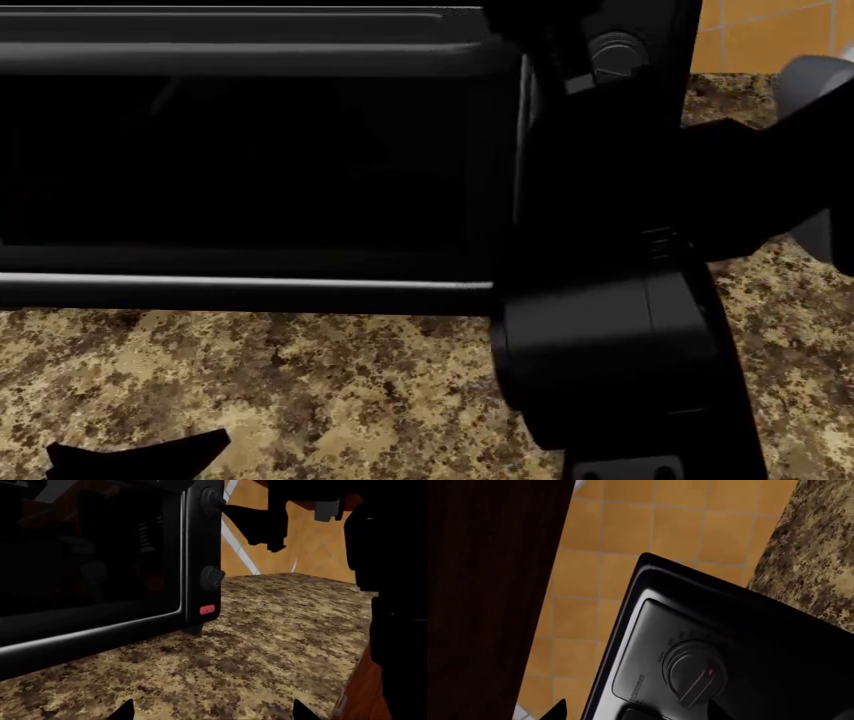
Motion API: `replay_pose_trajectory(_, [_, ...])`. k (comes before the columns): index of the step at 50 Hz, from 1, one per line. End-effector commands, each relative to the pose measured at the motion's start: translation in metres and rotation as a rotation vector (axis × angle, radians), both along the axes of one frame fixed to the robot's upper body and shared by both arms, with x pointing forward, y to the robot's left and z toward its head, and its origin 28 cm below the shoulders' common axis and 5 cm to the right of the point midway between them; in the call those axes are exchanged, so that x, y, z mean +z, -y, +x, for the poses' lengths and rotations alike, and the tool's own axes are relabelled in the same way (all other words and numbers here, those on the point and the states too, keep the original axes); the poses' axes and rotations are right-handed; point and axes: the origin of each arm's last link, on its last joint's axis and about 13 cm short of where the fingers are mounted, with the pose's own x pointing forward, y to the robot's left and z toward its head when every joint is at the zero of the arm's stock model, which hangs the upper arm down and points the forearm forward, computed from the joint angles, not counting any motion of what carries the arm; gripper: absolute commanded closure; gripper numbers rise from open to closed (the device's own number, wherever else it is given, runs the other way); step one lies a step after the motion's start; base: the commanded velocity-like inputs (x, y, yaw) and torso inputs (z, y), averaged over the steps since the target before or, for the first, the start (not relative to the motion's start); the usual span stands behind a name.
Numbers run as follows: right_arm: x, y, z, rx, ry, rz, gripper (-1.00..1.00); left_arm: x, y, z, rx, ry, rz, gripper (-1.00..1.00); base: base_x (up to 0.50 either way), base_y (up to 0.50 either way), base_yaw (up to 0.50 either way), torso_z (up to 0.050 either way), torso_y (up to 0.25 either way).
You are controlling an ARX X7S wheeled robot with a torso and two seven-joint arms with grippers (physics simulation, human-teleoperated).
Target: Decrease the toaster oven temperature.
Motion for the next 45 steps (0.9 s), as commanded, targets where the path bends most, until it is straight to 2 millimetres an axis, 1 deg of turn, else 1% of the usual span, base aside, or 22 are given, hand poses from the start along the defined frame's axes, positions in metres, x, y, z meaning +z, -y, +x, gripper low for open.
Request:
replay_pose_trajectory(1, [-0.001, 0.004, 0.002, -0.021, -0.005, 0.010, -1.00, -0.001, 0.000, 0.001, 0.002, -0.003, 0.002, -1.00, 0.00, 0.00, 0.00, 0.000, 0.000])
replay_pose_trajectory(18, [-0.007, 0.010, 0.014, -0.065, -0.034, 0.026, -1.00, -0.002, 0.000, 0.003, 0.003, -0.008, 0.004, -1.00, 0.00, 0.00, 0.00, 0.000, 0.000])
replay_pose_trajectory(31, [-0.013, 0.007, 0.018, -0.086, -0.068, 0.010, -1.00, -0.002, -0.001, 0.007, 0.007, -0.010, 0.000, -1.00, 0.00, 0.00, 0.00, 0.000, 0.000])
replay_pose_trajectory(45, [-0.019, 0.008, 0.026, -0.109, -0.099, 0.001, -1.00, -0.003, -0.002, 0.008, 0.010, -0.013, 0.000, -1.00, 0.00, 0.00, 0.00, 0.000, 0.000])
